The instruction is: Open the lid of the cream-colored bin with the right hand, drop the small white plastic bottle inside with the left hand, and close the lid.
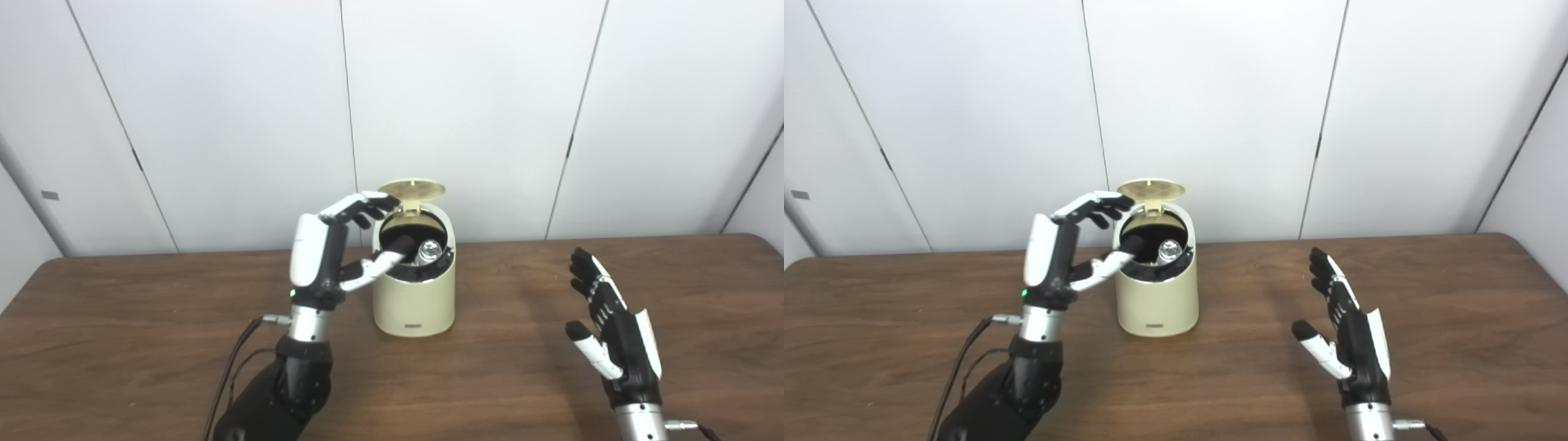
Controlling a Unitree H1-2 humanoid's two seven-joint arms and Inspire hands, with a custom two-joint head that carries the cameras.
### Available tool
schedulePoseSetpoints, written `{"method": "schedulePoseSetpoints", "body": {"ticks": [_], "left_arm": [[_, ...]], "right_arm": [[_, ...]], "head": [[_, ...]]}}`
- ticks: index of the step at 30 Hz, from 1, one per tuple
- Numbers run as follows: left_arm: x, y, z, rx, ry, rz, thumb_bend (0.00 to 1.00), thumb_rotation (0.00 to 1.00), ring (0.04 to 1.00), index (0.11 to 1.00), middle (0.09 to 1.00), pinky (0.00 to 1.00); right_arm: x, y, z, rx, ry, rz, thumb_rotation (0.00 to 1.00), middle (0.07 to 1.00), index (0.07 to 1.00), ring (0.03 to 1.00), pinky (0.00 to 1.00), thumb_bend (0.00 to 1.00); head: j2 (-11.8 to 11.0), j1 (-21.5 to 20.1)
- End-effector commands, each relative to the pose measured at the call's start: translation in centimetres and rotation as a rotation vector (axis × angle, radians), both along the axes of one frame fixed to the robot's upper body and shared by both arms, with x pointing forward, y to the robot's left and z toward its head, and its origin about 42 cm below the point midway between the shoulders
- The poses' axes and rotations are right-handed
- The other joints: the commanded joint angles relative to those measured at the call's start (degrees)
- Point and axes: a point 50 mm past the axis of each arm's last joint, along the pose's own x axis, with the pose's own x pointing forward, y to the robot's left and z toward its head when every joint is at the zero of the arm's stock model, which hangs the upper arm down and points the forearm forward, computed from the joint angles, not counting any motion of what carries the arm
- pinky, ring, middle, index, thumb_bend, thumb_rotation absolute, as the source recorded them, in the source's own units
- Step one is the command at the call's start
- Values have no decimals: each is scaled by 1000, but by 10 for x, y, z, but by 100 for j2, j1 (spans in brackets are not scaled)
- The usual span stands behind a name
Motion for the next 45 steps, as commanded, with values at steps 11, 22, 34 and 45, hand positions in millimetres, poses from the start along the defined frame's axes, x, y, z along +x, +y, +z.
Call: {"method": "schedulePoseSetpoints", "body": {"ticks": [11,22,34,45], "left_arm": [[-36,36,20,-248,-13,-6,582,671,651,673,678,569],[-48,59,1,-282,42,59,692,690,693,714,716,621],[-50,66,-14,-278,109,64,702,754,707,708,717,635],[-51,64,-19,-276,122,73,679,735,700,696,709,620]], "right_arm": [[8,3,34,-36,-100,9,795,910,903,897,869,1000],[32,6,95,-246,-201,24,815,879,872,869,800,1000],[47,27,179,-596,-243,34,882,862,858,847,741,1000],[71,57,239,-844,-295,110,858,868,865,827,688,1000]], "head": [[-16,34],[-26,40],[-18,19],[-22,-6]]}}
